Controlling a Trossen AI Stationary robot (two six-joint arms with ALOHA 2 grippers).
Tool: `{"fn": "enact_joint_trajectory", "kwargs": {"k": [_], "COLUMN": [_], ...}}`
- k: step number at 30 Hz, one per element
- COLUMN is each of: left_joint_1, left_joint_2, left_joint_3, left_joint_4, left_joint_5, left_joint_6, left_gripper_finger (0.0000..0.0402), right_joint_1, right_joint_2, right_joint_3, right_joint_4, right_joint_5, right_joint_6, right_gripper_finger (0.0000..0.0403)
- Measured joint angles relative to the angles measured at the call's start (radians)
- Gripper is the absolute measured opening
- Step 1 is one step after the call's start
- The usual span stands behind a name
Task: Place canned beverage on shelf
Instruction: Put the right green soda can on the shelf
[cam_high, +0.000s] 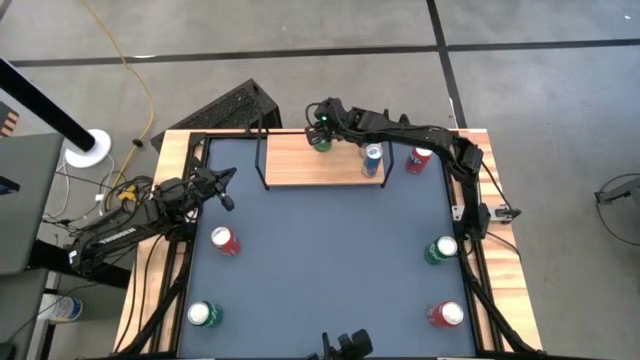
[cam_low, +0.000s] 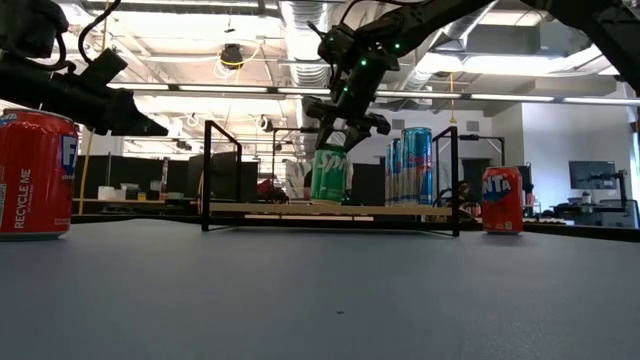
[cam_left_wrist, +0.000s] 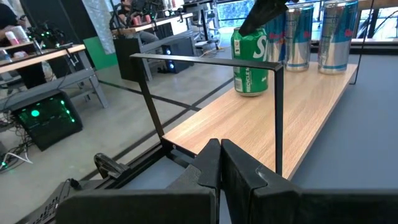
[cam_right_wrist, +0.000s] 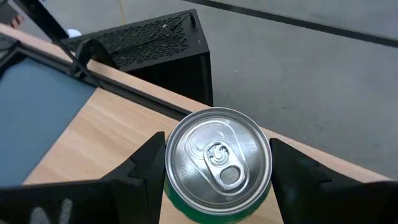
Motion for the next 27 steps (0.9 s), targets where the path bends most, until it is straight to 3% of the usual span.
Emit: {"fn": "enact_joint_trajectory", "kwargs": {"k": [18, 27], "left_joint_1": [0.0, 0.0], "left_joint_2": [0.0, 0.0], "left_joint_3": [0.0, 0.0], "left_joint_4": [0.0, -0.001], "left_joint_5": [0.005, 0.015], "left_joint_6": [0.0, 0.0], "left_gripper_finger": [0.0, 0.0], "right_joint_1": [0.021, 0.028], "right_joint_2": [0.059, 0.065], "right_joint_3": [0.015, 0.075], "right_joint_4": [0.067, -0.027], "right_joint_5": [0.105, 0.134], "right_joint_6": [0.117, 0.038], "right_gripper_finger": [0.0219, 0.0219]}}
